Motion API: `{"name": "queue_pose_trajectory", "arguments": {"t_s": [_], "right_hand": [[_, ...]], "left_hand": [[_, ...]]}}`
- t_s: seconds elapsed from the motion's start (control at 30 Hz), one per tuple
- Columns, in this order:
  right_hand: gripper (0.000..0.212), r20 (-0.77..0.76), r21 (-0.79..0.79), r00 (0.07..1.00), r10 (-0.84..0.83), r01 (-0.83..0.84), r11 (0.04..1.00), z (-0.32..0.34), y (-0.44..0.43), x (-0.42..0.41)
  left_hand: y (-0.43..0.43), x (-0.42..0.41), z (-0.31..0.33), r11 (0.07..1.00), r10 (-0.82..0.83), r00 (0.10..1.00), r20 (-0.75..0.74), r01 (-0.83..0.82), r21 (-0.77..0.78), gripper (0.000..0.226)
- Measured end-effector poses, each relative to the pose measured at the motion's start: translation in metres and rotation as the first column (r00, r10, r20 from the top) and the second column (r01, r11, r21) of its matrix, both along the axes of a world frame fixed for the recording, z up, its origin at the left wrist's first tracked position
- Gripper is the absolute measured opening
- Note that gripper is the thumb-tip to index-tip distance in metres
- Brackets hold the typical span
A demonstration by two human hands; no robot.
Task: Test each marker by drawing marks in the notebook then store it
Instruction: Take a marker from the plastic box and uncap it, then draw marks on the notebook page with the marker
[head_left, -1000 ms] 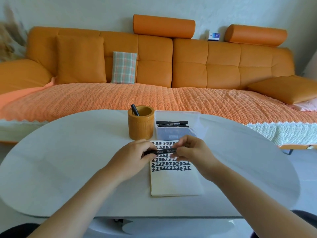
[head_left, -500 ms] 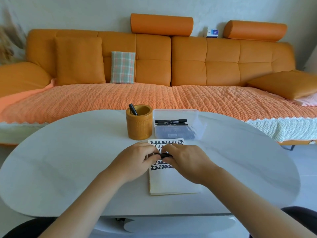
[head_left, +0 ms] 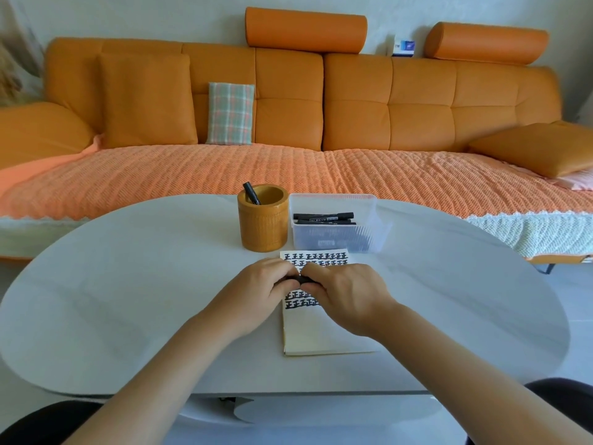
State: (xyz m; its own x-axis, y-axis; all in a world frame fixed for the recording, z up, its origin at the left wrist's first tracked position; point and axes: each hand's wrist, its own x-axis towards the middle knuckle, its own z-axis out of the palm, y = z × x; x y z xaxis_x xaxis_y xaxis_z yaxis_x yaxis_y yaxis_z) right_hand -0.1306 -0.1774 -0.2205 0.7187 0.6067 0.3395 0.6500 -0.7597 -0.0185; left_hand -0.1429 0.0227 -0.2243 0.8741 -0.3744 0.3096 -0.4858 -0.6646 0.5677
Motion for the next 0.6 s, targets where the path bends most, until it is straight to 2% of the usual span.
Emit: {"name": "queue_pose_trajectory", "arguments": {"t_s": [0.2,0.3,0.4,0.47,0.53,0.57,0.6], "right_hand": [[0.046,-0.084,0.006,0.996,-0.037,0.038,0.999,0.006,0.001,-0.003],[0.027,-0.254,0.162,0.967,-0.002,0.045,0.986,0.017,-0.006,-0.007],[0.029,-0.341,0.287,0.940,0.010,0.094,0.953,0.022,-0.013,-0.003],[0.040,-0.444,0.439,0.895,0.041,0.177,0.881,0.022,-0.012,-0.004],[0.049,-0.595,0.618,0.786,0.168,0.315,0.720,0.023,-0.008,-0.009],[0.053,-0.641,0.660,0.731,0.234,0.369,0.655,0.023,-0.006,-0.012],[0.058,-0.661,0.673,0.698,0.275,0.389,0.628,0.022,-0.005,-0.014]], "left_hand": [[0.013,0.003,-0.006,0.989,0.124,0.990,0.066,-0.129,0.077,0.010],[0.024,0.006,-0.010,0.961,0.234,0.965,0.120,-0.248,0.120,0.011],[0.030,0.007,-0.018,0.940,0.269,0.956,0.116,-0.287,0.185,0.015],[0.031,0.007,-0.025,0.930,0.255,0.961,0.103,-0.273,0.244,0.017],[0.031,0.007,-0.031,0.930,0.240,0.965,0.109,-0.261,0.260,0.016],[0.031,0.007,-0.032,0.931,0.237,0.965,0.114,-0.259,0.257,0.016],[0.031,0.006,-0.034,0.931,0.236,0.965,0.117,-0.259,0.256,0.015]]}}
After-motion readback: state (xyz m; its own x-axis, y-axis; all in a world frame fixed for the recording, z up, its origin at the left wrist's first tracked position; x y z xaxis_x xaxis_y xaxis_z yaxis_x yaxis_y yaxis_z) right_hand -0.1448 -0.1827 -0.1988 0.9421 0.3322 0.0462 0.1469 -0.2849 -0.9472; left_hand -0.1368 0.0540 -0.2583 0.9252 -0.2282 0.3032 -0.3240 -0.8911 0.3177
